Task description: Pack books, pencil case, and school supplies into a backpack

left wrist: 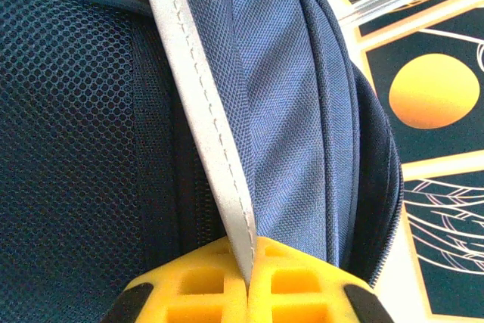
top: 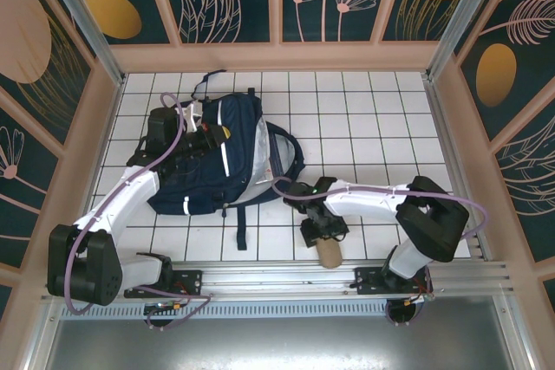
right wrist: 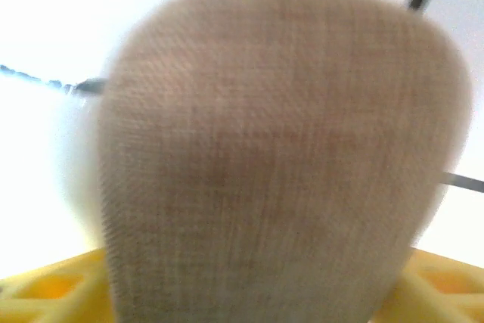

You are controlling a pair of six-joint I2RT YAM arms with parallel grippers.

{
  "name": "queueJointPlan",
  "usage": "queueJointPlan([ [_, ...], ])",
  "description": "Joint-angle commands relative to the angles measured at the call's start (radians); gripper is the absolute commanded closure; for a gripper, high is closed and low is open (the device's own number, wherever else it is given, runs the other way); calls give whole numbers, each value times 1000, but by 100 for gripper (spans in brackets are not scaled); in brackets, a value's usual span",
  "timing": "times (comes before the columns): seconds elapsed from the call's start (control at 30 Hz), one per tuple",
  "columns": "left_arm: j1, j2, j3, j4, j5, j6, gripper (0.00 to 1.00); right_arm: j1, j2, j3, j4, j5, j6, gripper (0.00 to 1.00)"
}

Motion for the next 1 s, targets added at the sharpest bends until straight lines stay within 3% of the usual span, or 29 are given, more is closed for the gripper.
queueJointPlan([
  [0.0,6,-2,-8,23,-1,12,100,-64,-65,-20,63,-32,17,48],
  [0.1,5,-1,-7,24,0,12,100,-120,-84,-30,107,-59,25,50],
  [0.3,5,5,-5,24,2,12,100,-205,-49,7,137,39,43,48],
  [0.47,5,6,-5,24,5,12,100,-241,1,7,200,26,59,13],
  [0.57,5,5,-8,24,8,10,100,-240,-3,-5,209,23,87,1],
  [0.7,6,3,-8,30,12,7,100,-237,-63,-66,231,11,151,2],
  [0.97,5,2,-4,34,16,5,100,-190,-163,-126,225,33,228,15],
])
